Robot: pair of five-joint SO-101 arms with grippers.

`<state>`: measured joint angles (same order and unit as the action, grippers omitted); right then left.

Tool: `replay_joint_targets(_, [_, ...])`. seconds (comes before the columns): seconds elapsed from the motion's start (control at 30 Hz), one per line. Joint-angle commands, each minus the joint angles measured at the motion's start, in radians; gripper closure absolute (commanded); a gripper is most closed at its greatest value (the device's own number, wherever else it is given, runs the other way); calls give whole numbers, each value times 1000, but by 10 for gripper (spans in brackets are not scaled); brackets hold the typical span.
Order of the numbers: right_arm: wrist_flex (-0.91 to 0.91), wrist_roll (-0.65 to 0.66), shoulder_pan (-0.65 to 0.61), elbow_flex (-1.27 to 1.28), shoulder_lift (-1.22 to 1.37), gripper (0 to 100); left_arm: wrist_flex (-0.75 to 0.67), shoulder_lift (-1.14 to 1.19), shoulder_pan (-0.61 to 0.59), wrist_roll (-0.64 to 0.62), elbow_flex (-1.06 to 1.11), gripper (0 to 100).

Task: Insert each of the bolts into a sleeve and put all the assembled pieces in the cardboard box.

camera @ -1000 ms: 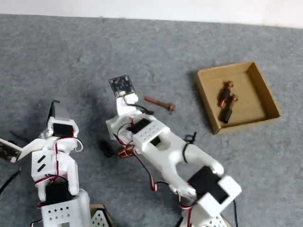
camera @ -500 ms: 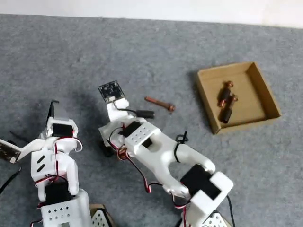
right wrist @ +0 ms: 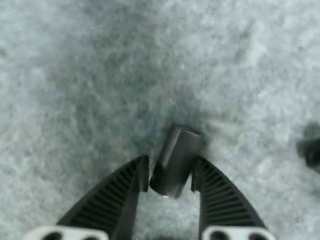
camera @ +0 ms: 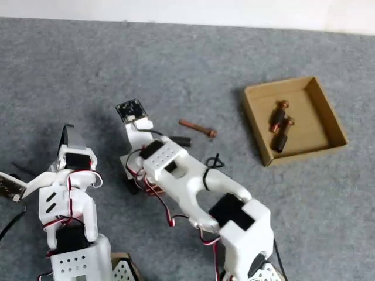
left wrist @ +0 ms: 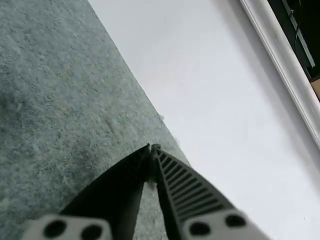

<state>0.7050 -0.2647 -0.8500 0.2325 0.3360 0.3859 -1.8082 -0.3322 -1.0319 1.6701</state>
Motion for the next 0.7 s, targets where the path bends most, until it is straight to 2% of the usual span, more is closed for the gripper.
replay_joint_targets(0.0, [45,-11,4,-87,19,868,-23,-10,10,-3,-22,976])
replay_joint_targets(0.43, [56,-11,15,-88,22,872,-23,-12,10,-3,-24,976])
replay_joint_targets(0.5, [56,-5,15,-88,22,909,-23,-12,10,-3,-24,976])
replay_joint_targets(0.57, [56,-3,15,-88,22,990,-23,-12,10,-3,-24,976])
replay_joint_targets(0.67, [56,44,15,-90,16,991,-23,-12,10,-3,-24,976])
